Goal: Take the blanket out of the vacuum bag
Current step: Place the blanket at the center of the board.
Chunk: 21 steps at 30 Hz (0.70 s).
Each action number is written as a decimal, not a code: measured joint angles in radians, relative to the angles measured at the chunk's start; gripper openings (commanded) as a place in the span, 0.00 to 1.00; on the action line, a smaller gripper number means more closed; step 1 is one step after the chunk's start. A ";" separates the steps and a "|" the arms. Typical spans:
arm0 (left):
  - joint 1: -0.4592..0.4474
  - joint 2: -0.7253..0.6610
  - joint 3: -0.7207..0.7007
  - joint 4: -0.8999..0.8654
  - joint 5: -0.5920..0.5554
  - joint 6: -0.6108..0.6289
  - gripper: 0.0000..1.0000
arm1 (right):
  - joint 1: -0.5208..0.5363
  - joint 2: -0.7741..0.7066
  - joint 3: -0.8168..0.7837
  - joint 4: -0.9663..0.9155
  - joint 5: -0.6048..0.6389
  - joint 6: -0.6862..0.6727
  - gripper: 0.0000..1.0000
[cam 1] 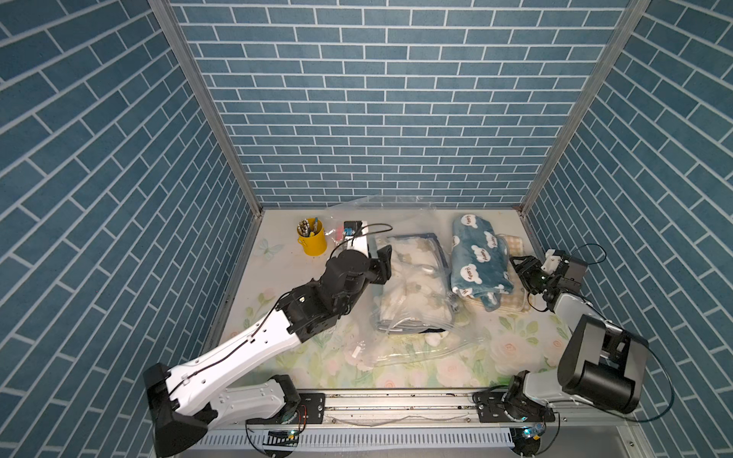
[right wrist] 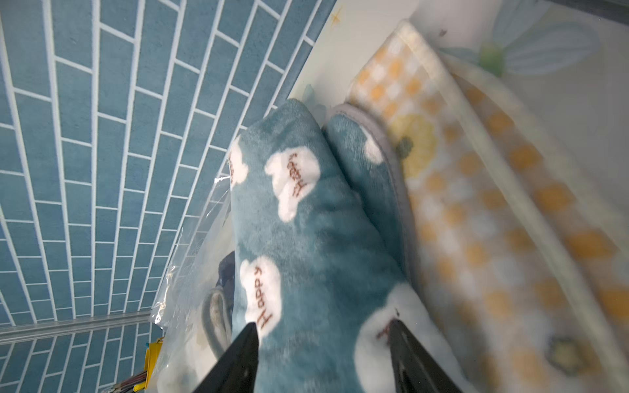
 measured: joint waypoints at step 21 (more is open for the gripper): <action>0.030 1.285 0.916 -0.122 0.504 0.032 0.56 | 0.007 0.602 0.474 0.199 -0.045 0.029 0.49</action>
